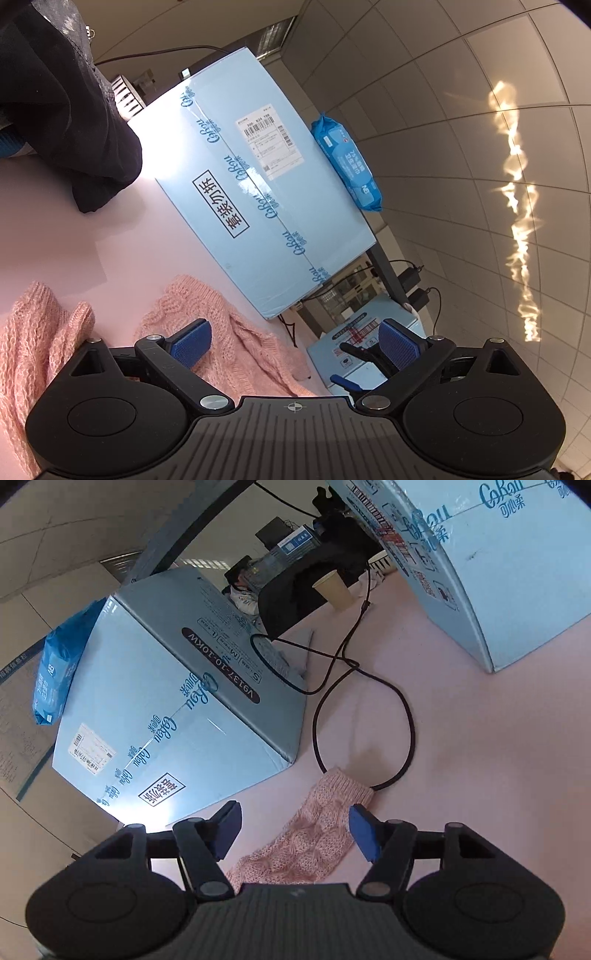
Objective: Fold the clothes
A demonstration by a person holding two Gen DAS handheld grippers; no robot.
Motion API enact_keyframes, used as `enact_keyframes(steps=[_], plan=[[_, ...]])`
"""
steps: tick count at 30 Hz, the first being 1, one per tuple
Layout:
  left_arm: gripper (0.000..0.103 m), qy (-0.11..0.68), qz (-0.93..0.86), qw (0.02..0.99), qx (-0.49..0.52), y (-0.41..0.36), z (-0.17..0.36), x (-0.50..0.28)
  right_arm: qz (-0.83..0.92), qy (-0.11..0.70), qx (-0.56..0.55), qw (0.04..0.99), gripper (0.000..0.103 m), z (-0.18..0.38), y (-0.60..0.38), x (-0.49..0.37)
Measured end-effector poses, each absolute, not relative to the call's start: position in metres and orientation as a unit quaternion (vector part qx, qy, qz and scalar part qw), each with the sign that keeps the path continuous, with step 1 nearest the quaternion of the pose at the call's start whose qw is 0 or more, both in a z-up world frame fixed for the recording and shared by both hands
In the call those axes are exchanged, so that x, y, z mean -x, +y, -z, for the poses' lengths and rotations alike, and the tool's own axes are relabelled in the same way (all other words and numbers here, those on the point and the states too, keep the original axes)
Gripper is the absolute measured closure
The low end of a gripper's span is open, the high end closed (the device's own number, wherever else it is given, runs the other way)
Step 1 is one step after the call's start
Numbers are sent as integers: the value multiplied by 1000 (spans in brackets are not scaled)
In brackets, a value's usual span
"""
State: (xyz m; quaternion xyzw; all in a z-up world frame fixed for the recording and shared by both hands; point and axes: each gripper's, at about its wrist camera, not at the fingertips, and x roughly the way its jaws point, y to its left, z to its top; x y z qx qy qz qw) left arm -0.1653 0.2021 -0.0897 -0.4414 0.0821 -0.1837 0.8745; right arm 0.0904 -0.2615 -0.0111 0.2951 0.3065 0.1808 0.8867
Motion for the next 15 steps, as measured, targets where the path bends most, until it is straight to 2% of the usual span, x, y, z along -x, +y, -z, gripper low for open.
enact_keyframes(steps=[4, 8, 13, 15], plan=[[4, 95, 181, 881, 427, 199, 87, 164, -264, 311, -241, 881, 30, -6, -291, -45], [3, 112, 196, 880, 419, 196, 82, 160, -318, 322, -233, 861, 29, -5, -328, 14], [0, 137, 251, 832, 476, 198, 68, 147, -311, 292, -236, 873, 27, -3, -394, 100], [0, 172, 231, 822, 491, 199, 57, 130, -267, 307, -250, 879, 26, -2, -424, 125]])
